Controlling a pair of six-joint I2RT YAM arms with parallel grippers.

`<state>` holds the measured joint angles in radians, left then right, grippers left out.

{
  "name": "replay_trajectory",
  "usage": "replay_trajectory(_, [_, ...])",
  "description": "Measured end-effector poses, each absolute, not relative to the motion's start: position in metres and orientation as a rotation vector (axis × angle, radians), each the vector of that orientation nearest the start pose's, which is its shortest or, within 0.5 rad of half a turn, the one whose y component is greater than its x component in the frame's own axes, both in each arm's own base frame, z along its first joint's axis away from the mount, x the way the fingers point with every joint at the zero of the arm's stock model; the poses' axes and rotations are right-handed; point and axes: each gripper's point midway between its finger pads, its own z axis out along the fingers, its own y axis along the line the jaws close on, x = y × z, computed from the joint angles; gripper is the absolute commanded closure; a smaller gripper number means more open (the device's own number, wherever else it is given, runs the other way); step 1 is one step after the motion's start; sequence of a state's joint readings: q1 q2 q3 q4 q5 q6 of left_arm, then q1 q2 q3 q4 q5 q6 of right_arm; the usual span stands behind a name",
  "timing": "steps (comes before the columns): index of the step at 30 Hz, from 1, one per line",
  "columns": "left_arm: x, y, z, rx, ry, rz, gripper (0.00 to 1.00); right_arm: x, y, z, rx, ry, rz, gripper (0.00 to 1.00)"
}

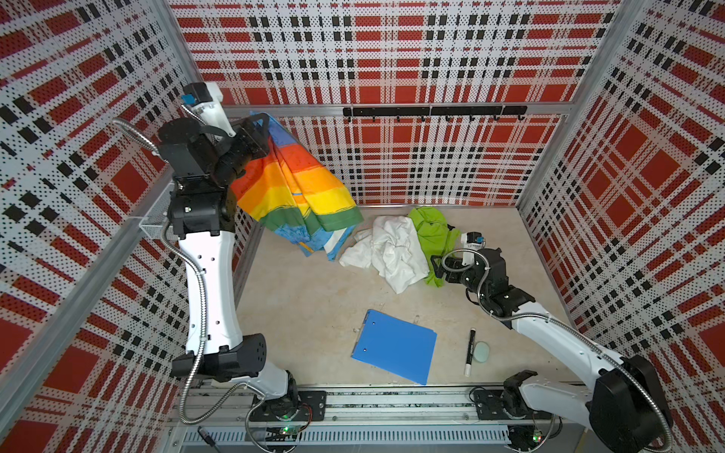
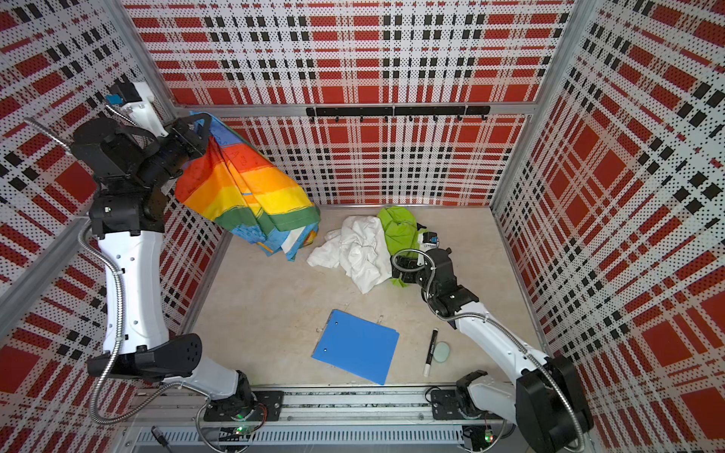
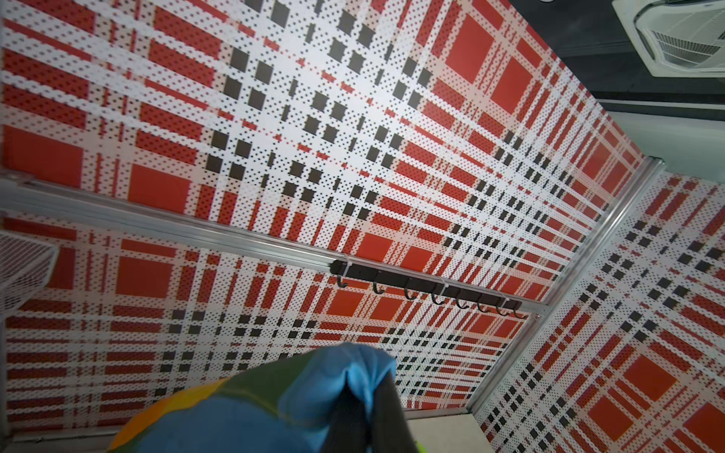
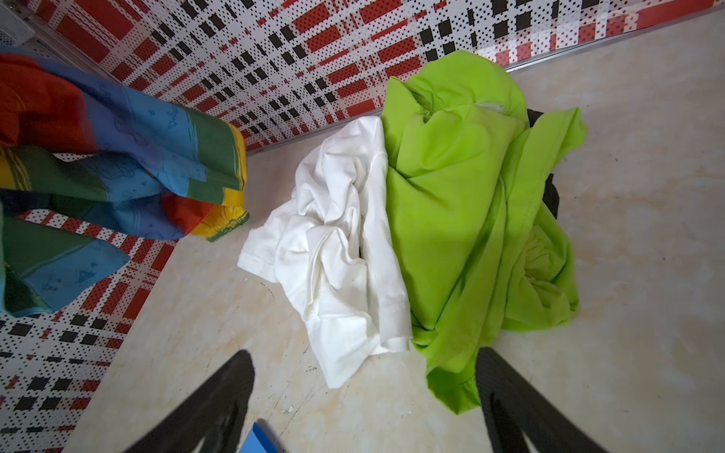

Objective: Pick out a specific cloth from the pile
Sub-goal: 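Lower the rainbow cloth beside the pile and release it from the left gripper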

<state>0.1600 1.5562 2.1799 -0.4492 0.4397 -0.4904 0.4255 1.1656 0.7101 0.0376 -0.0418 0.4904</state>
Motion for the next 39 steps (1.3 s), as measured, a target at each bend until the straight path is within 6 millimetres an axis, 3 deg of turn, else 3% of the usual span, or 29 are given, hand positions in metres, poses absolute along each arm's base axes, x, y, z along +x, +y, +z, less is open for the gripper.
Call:
replay_trajectory(6, [0.411,0.003,0.594,-0.121,1.469,-0.534,1.0,0.339,0.18,0.208,-0.027,2.031,0.673,0.02])
replay_trajectory(12, [0.412,0.009,0.553,-0.153,1.549,-0.439,1.0,0.329,0.199,0.21,-0.107,2.031,0.698,0.02])
replay_trajectory(22, [0.443,-0.012,0.442,-0.122,1.783,-0.292,1.0,0.325,0.205,0.209,-0.141,2.03,0.698,0.02])
replay_trajectory(28, [0.445,0.002,0.382,-0.189,1.892,-0.144,1.0,0.325,0.205,0.209,-0.143,2.029,0.694,0.02])
replay_trajectory(31, [0.439,0.014,0.377,-0.231,1.894,-0.071,1.0,0.326,0.204,0.209,-0.142,2.028,0.69,0.02])
replay_trajectory(39, [0.42,0.033,0.42,-0.285,1.784,0.038,1.0,0.326,0.206,0.204,-0.145,2.042,0.684,0.02])
